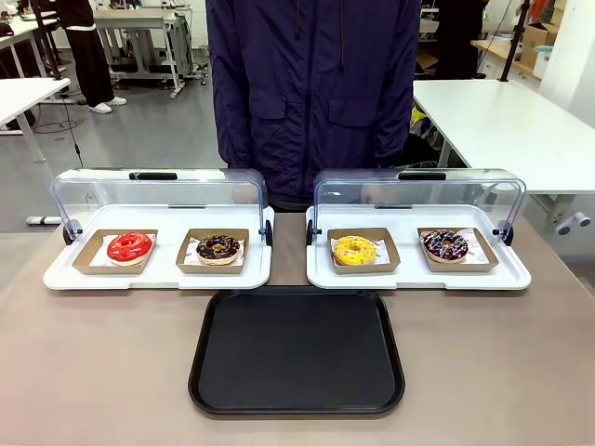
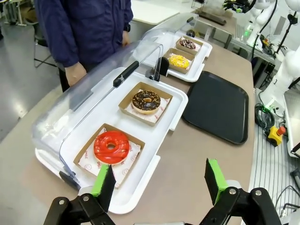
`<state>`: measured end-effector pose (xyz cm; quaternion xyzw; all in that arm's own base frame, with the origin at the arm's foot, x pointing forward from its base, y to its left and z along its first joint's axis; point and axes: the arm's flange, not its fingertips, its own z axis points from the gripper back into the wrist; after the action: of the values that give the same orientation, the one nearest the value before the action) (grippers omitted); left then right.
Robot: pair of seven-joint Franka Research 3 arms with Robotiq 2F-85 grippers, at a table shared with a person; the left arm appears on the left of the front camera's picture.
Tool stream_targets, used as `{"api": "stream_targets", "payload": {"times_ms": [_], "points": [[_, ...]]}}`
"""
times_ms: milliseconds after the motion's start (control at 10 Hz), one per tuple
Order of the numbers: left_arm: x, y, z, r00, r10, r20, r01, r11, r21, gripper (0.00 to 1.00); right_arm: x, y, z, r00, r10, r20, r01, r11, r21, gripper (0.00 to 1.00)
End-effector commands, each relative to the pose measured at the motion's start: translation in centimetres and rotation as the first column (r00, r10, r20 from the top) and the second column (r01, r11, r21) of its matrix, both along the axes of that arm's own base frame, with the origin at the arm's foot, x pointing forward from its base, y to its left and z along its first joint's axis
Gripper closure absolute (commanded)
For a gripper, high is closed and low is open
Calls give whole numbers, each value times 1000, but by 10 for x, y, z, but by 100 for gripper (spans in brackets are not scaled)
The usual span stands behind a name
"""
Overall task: Move the fourth donut from the left to the tray.
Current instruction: Pick up the Paper togo box containing the Donut indicated by the person and place it on the Handle tray.
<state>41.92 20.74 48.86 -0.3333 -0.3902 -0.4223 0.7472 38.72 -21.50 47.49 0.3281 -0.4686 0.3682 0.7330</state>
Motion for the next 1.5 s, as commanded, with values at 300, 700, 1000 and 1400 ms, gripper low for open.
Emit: {"api": "stream_targets", "payload": {"times_ms": [300,700,1000,1400], "points": [[0,-2,1,1000,-8,1,8,1000,-7,0,1,0,1,1000,7,16,-8,1000,15,0],[0,-2,1,1000,-8,1,8,1000,-7,0,1,0,1,1000,7,16,-8,1000,15,0],[0,-2,1,1000,-8,1,8,1000,-7,0,1,0,1,1000,7,16,-8,1000,15,0],[0,-2,1,1000,-8,1,8,1000,-7,0,1,0,1,1000,7,16,-8,1000,15,0]]}}
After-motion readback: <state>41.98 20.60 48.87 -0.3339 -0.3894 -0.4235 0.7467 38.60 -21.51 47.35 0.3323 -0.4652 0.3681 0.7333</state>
